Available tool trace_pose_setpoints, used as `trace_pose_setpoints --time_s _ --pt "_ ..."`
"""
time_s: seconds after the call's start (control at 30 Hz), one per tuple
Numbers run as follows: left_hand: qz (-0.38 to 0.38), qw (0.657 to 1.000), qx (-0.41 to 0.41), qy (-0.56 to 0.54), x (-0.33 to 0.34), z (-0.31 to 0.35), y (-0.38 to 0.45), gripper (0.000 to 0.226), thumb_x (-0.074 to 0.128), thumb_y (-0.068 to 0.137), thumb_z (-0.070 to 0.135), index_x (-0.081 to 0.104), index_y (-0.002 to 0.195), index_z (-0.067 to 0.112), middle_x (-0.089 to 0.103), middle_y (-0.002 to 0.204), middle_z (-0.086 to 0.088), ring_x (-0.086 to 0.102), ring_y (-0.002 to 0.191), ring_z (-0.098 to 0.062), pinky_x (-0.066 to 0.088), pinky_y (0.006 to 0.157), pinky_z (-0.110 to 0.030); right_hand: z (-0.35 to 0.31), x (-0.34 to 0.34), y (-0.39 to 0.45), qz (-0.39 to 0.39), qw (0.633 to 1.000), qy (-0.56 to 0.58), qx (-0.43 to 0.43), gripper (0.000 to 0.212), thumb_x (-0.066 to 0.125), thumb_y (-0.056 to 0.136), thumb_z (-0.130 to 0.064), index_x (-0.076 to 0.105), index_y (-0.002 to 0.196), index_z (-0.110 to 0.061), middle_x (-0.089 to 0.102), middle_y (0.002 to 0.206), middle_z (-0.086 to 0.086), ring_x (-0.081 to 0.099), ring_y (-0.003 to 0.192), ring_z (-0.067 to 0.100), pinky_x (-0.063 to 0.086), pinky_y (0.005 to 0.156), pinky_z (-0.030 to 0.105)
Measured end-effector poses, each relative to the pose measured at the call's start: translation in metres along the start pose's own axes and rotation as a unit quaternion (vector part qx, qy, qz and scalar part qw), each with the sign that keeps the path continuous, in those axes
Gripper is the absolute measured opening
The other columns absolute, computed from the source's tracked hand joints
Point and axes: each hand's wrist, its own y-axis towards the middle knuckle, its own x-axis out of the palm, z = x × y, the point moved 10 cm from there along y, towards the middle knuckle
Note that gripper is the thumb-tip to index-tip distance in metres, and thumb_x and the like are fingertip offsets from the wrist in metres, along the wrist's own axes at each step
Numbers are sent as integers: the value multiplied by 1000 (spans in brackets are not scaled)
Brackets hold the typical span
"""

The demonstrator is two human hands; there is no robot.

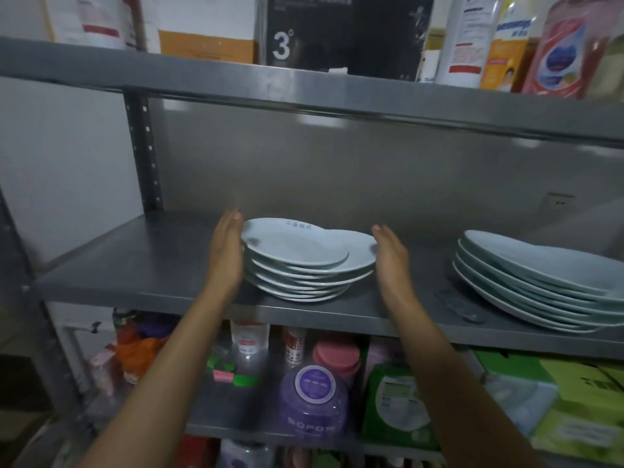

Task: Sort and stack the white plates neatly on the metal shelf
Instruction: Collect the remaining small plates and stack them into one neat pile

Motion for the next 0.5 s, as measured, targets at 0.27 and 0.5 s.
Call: trace_pose_setpoints --time_s 0.27,0.5 --pt "-66 990 -104 -65 17 -42 22 60 60 67 52 55 126 39 54 135 7 50 123 -15 36 108 -43 15 3 10 23 997 13 66 35 54 88 -41 64 113 -18 63 122 2 60 107 17 43 100 36" --pt "-97 990 -81 -68 31 -49 24 40 47 90 27 56 128 23 61 125 0 56 115 -18 45 94 -33 24 9 22 16 994 31 100 43 55 86 -37 64 116 -7 67 116 10 62 108 27 44 102 45"
